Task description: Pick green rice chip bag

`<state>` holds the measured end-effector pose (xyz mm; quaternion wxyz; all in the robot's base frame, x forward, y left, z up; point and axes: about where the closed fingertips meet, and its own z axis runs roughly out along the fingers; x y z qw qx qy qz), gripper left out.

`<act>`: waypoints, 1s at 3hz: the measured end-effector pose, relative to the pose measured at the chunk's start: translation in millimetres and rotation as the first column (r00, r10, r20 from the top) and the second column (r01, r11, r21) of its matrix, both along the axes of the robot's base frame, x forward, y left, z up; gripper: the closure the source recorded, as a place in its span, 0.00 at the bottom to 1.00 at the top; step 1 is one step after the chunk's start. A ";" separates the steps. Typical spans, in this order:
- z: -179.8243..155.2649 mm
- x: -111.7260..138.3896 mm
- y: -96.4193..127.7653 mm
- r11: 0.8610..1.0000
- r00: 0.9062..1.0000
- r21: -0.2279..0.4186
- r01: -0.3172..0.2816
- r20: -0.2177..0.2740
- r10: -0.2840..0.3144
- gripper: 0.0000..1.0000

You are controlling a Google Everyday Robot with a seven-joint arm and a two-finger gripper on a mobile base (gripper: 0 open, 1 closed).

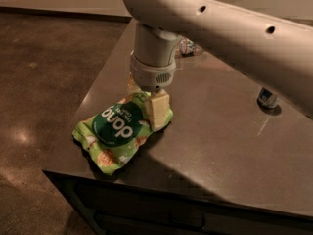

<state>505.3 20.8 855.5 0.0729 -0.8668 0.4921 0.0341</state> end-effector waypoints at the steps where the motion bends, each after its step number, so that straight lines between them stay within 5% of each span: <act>1: 14.7 6.2 -8.2 1.000 1.000 0.019 0.014 -0.010 -0.013 0.64; 2: 42.5 14.9 -14.4 0.996 0.999 0.078 0.042 -0.028 -0.039 0.87; 3: 77.5 22.3 -19.8 0.985 0.997 0.161 0.065 -0.051 -0.057 1.00</act>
Offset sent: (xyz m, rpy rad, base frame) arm 0.0237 -0.0258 0.0853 0.1509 0.0622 -0.0757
